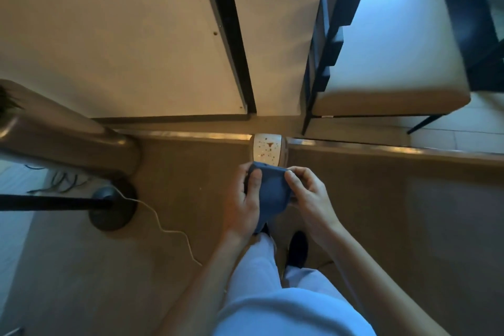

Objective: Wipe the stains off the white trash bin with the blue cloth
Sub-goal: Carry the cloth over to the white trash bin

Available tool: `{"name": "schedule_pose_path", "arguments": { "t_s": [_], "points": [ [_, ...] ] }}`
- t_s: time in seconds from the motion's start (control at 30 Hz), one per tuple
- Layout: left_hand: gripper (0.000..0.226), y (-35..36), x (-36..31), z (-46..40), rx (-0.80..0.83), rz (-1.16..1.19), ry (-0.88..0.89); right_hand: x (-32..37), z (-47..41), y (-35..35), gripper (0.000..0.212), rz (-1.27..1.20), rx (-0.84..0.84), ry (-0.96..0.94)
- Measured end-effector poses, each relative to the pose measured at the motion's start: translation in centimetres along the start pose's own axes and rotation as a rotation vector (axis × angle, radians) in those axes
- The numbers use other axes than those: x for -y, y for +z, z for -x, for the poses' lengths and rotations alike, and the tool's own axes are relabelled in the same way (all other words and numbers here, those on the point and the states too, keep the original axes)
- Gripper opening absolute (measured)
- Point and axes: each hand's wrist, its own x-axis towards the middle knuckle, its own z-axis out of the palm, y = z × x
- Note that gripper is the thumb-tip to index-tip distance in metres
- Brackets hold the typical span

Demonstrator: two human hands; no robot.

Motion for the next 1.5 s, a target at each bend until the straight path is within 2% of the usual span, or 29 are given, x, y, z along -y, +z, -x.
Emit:
{"name": "schedule_pose_path", "arguments": {
  "t_s": [0.27, 0.67, 0.8, 1.1, 1.5],
  "points": [
    [0.023, -1.4, 2.2, 0.3, 0.001, -0.018, -0.007, -2.0, 0.7, 1.8, 0.020, 0.014, -0.045, 0.039],
    [0.019, -4.9, 6.6, -4.9, 0.159, 0.014, -0.047, -5.7, -3.3, 7.4, 0.018, 0.018, -0.225, 0.028],
    [0.020, -4.6, 8.3, -6.6, 0.162, -0.009, -0.039, -7.0, -4.9, 7.8, 0.015, 0.027, -0.265, 0.038],
    [0.018, -0.2, 15.4, -10.1, 0.106, -0.035, -0.032, -12.1, -10.8, 5.4, 0.013, 0.110, -0.296, -0.010],
    [0.014, 7.1, 30.2, -16.1, 0.061, 0.038, -0.048, -25.6, -22.8, 0.2, 0.017, 0.128, -0.235, -0.024]
  ]
}}
